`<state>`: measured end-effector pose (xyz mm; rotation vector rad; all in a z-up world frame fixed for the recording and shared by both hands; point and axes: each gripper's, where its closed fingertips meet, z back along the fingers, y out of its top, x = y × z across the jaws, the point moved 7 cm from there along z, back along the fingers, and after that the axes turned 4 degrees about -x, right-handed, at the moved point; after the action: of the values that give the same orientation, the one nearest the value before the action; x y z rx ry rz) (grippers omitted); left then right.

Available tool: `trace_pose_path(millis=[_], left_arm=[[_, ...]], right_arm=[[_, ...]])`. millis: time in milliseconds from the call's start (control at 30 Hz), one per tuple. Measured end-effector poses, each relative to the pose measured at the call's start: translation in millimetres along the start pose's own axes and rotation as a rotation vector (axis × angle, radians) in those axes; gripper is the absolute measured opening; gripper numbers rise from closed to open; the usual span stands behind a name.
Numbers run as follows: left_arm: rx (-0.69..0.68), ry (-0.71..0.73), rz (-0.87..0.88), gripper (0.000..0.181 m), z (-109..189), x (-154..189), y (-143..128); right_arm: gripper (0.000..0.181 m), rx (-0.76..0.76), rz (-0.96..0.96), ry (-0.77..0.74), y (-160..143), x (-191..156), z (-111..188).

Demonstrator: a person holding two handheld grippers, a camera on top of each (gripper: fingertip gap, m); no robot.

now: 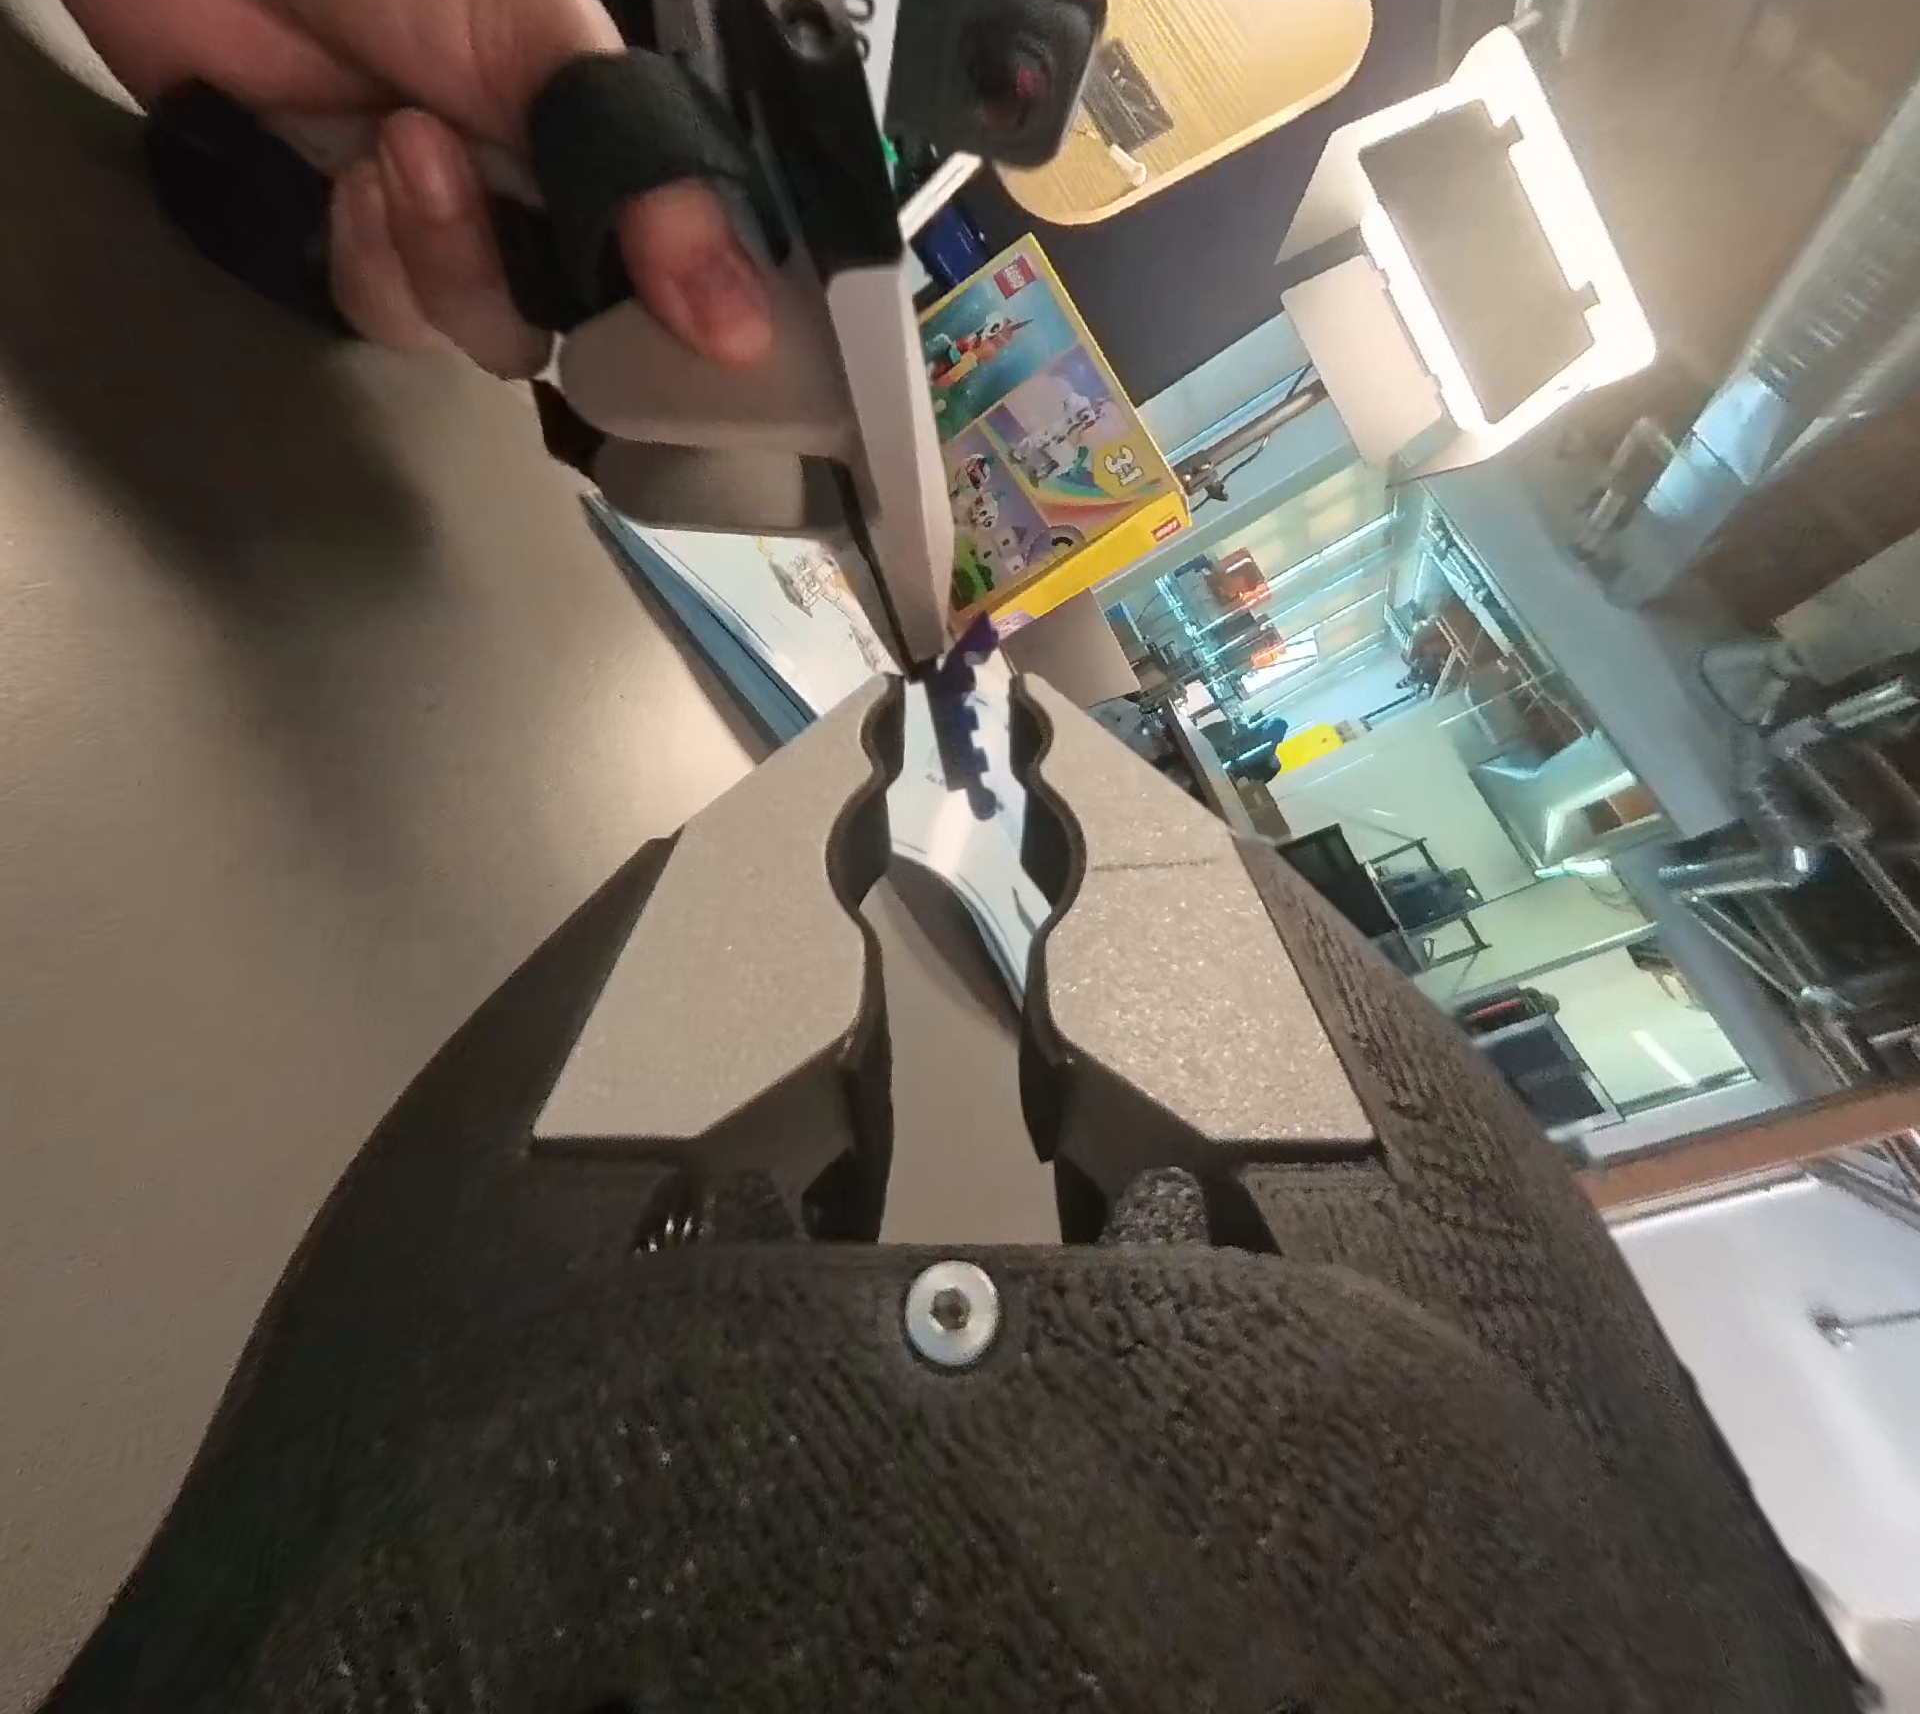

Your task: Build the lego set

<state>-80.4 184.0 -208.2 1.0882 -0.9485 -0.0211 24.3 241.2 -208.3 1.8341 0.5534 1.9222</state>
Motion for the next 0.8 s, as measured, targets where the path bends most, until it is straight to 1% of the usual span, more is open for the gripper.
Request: trace_pose_path(millis=[167, 433, 600, 667, 733, 800], left_arm=[[-0.026, 0.005, 0.006, 0.007, -1.5, -1.1, -1.4], [-0.03, 0.007, 0.032, 0.007, -1.2, -2.9, -1.1], [-0.02, -0.012, 0.058, 0.007, 0.1, -2.6, -0.7], [-0.019, -0.016, 0.06, 0.007, 0.6, -2.5, -0.6], [-0.016, -0.018, 0.062, 0.007, 0.9, -2.7, -0.4], [-0.011, -0.02, 0.061, 0.007, 1.1, -2.6, 0.2]], right_arm=[[0.008, -0.015, 0.06, 0.008, 0.4, -4.3, -0.9], [0.006, -0.061, 0.039, 0.034, 0.8, -4.2, -2.0], [0.005, -0.1, 0.163, -0.033, 4.9, -7.5, -2.2], [0.005, -0.104, 0.184, -0.042, 5.7, -8.0, -2.3], [0.006, -0.091, 0.159, -0.033, 5.2, -7.2, -2.7], [0.006, -0.066, 0.087, -0.018, 3.9, -5.7, -3.2]])
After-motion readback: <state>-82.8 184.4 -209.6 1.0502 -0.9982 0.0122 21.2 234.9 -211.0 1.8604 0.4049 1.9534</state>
